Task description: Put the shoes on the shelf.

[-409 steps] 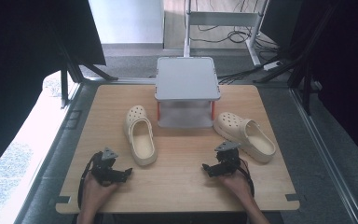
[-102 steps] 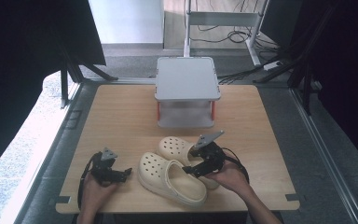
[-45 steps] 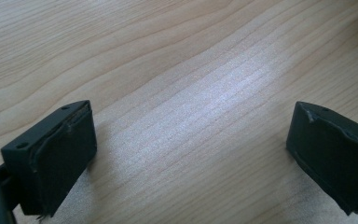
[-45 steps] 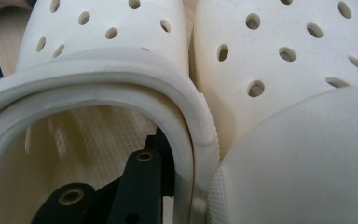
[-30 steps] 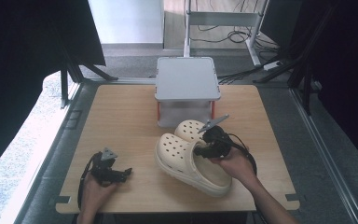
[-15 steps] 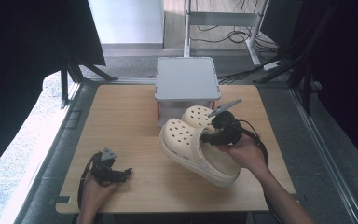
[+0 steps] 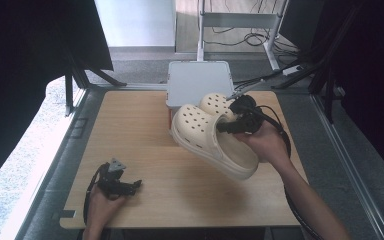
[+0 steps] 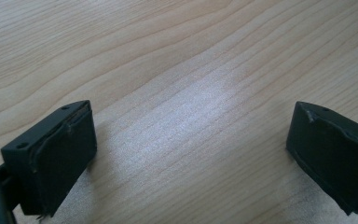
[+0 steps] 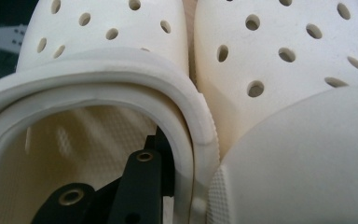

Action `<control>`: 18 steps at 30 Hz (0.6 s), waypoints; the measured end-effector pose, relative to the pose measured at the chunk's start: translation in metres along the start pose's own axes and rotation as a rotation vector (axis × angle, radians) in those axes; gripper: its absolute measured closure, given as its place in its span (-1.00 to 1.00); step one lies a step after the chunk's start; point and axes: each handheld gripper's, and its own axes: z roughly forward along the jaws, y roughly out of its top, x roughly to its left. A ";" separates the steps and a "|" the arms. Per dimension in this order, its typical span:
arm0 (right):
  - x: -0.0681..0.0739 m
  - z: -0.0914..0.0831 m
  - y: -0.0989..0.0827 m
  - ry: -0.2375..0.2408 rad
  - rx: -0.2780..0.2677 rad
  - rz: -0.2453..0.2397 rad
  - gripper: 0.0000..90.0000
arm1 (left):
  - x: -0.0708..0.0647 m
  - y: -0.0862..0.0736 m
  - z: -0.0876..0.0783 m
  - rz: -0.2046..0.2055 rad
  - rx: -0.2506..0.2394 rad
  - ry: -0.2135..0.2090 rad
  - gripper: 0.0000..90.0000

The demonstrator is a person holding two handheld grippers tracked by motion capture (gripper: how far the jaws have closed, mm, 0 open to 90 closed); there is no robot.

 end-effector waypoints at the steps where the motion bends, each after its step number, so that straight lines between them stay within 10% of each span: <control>1: -0.001 0.000 0.004 -0.006 -0.002 0.005 0.60 | 0.000 0.000 0.000 0.000 0.000 0.000 -0.97; 18: -0.019 0.040 0.068 -0.117 -0.013 0.099 0.60 | 0.000 0.000 0.000 0.000 -0.001 0.001 -0.97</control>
